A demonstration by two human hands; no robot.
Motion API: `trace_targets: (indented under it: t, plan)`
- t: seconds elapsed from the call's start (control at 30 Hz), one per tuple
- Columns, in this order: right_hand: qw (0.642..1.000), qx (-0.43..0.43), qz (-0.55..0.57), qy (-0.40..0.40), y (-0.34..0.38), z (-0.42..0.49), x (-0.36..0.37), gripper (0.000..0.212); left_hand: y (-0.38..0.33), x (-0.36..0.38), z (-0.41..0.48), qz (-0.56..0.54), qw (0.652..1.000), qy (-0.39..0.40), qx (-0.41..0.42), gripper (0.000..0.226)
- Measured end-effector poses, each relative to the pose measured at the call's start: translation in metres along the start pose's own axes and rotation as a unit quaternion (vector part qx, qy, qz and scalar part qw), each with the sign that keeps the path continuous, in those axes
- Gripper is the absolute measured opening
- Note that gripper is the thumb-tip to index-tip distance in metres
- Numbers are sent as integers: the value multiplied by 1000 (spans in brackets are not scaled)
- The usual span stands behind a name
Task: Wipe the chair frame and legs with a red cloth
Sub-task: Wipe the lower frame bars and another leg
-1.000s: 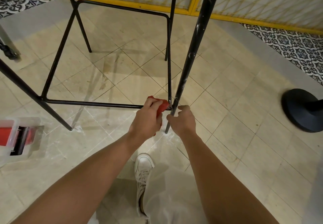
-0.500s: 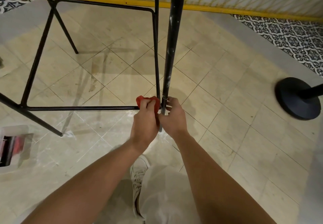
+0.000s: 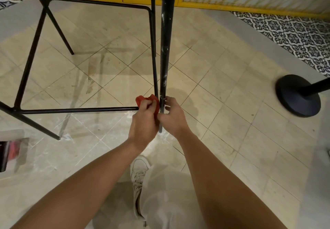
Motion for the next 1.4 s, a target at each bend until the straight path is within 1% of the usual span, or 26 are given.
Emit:
trace_targets:
  t: [0.03, 0.1, 0.23, 0.3, 0.37, 0.4, 0.43, 0.5, 0.57, 0.6, 0.7, 0.83, 0.93, 1.1, 1.2, 1.27, 1.3, 1.33, 1.4]
  plan:
    - [1000, 0, 4, 4, 0, 0, 0, 54, -1, 2, -1, 12, 1000, -6, 11, 27]
    - [1000, 0, 12, 9, 1, 1, -1, 53, -1, 1, -3, 9, 1000, 0, 6, 26]
    - [1000, -2, 19, 11, 3, 0, -2, 55, -4, -12, -5, 33, 998, 19, 49, 40]
    - [1000, -2, 13, 16, 2, 0, -1, 56, -6, -23, 1, 6, 999, -1, 35, 41]
    - [1000, 2, 8, 18, 0, 1, -1, 59, -6, -33, 11, -17, 999, -45, 6, 41]
    - [1000, 4, 5, 16, -1, 2, -2, 60, -8, -35, 16, -19, 998, -59, 7, 43]
    - [1000, 3, 5, 14, -2, 2, -2, 60, -10, -33, 20, -11, 998, -56, 18, 45]
    - [1000, 2, 7, 14, -2, 2, -2, 62, -14, -18, 23, 35, 998, -4, 52, 51]
    - [1000, 3, 9, 19, -2, 2, -2, 62, -9, -4, 21, 79, 994, 34, 63, 56]
    - [1000, 4, 8, 20, -2, 2, -2, 61, -6, -2, 20, 84, 994, 31, 69, 55]
    - [1000, 1, 3, 19, -1, 2, -2, 60, -6, -2, 14, 96, 988, 2, 123, 51]
    - [1000, 3, 0, 24, -1, 2, 0, 61, 0, -4, 7, 132, 978, 8, 160, 53]
    - [1000, 3, -2, 23, 0, 1, -1, 60, 2, -9, 7, 151, 976, 14, 155, 53]
    - [1000, 2, -16, 23, 1, 0, -2, 61, -1, -22, 9, 119, 979, 7, 165, 45]
    - [999, 8, -24, 24, -1, 1, -1, 61, 11, -32, 25, 78, 989, -14, 127, 46]
    - [999, 7, -29, 24, 0, 2, -1, 61, 12, -32, 32, 76, 992, -27, 99, 48]
    - [999, 6, -29, 24, 0, 2, -1, 60, 9, -28, 32, 75, 992, -21, 99, 49]
    - [999, 5, -27, 22, 0, 2, -1, 60, 5, -21, 30, 79, 991, -13, 105, 49]
    - [999, 3, -25, 20, -1, 3, -2, 59, 0, -6, 26, 130, 985, -2, 116, 51]
Point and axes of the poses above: each hand's wrist, its own z-axis towards the middle knuckle, its own x-axis out of the palm, y = z × x, the point moved 7 cm from there along z, towards the middle knuckle, and after that the axes turned 10 degrees about -x, right-handed, at the moved point
